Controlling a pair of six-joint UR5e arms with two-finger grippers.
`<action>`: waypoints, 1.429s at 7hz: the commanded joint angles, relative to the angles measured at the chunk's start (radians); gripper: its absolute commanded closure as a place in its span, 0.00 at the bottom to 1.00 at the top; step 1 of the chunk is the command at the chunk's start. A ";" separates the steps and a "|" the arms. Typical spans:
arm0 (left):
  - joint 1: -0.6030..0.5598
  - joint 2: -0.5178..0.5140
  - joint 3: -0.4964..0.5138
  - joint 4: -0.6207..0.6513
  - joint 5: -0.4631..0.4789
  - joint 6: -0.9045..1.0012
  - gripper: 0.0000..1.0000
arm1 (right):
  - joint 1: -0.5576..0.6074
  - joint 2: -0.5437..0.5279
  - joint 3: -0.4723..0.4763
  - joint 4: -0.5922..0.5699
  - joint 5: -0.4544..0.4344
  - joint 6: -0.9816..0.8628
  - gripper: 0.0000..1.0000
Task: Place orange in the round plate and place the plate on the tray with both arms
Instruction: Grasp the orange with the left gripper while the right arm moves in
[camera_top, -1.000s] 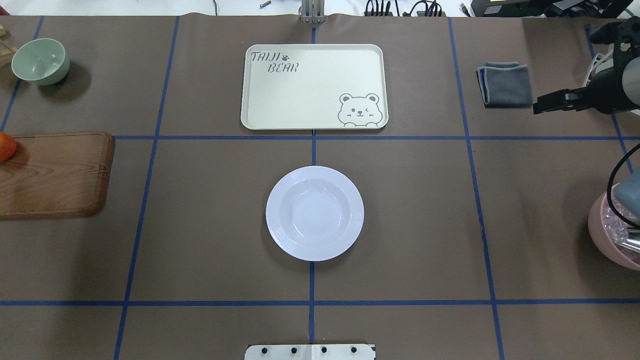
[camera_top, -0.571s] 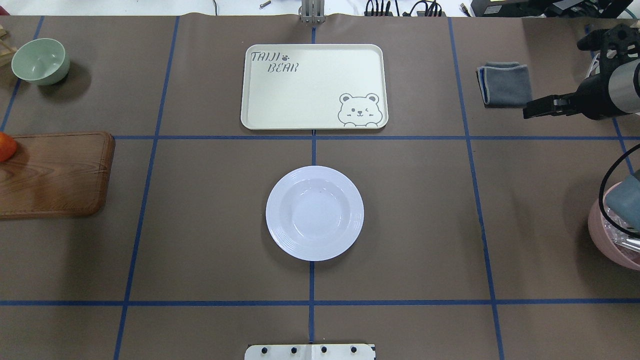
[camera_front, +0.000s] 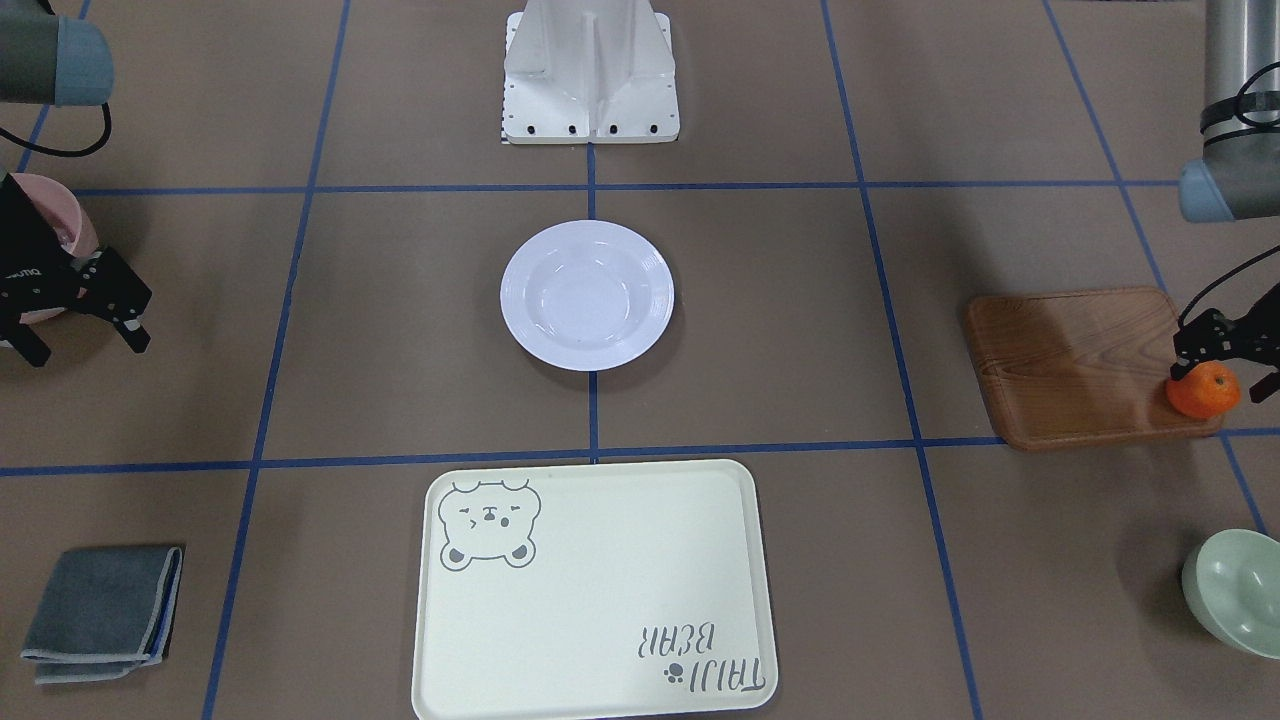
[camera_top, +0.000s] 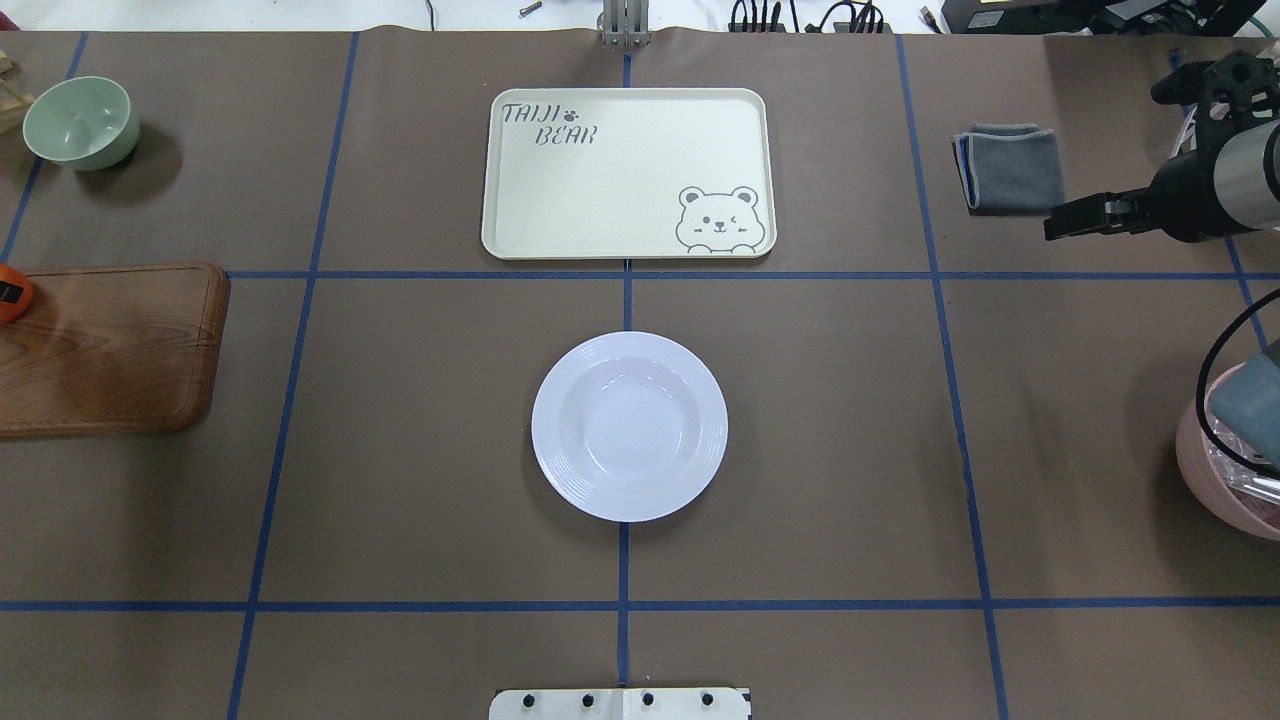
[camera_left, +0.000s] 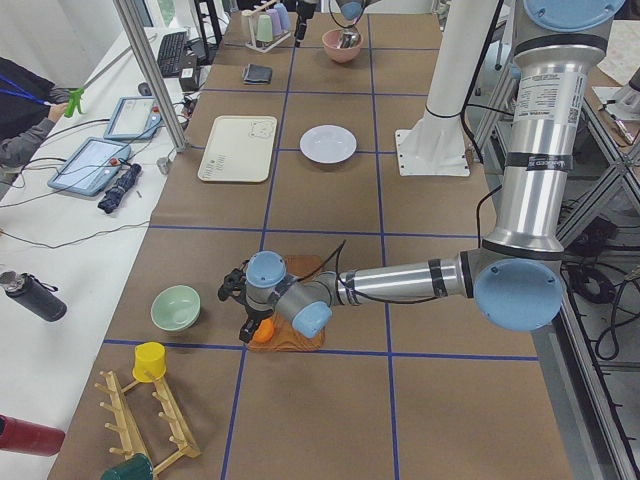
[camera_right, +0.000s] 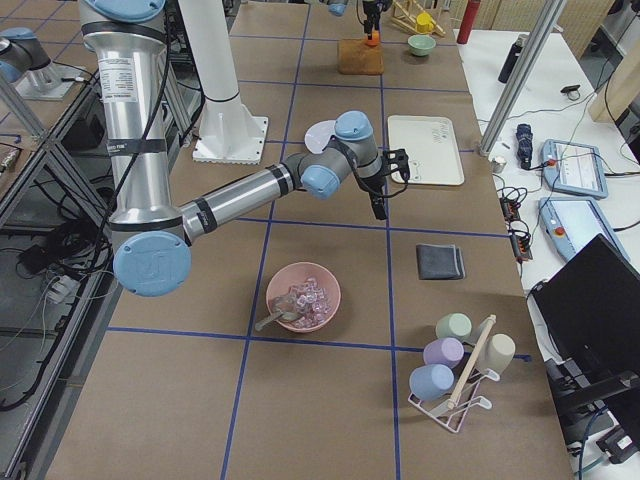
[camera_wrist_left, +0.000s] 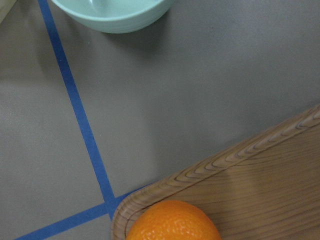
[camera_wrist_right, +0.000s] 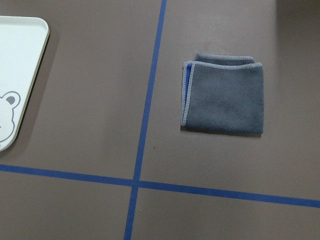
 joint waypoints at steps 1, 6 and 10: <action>0.016 -0.002 0.019 -0.005 0.007 -0.001 0.03 | -0.002 0.000 0.000 0.000 -0.002 0.000 0.00; -0.020 -0.046 -0.167 0.144 -0.139 -0.106 1.00 | -0.002 0.000 -0.003 0.002 0.001 0.000 0.00; 0.253 -0.233 -0.542 0.454 0.017 -0.714 1.00 | -0.043 0.056 -0.005 0.003 -0.002 0.205 0.00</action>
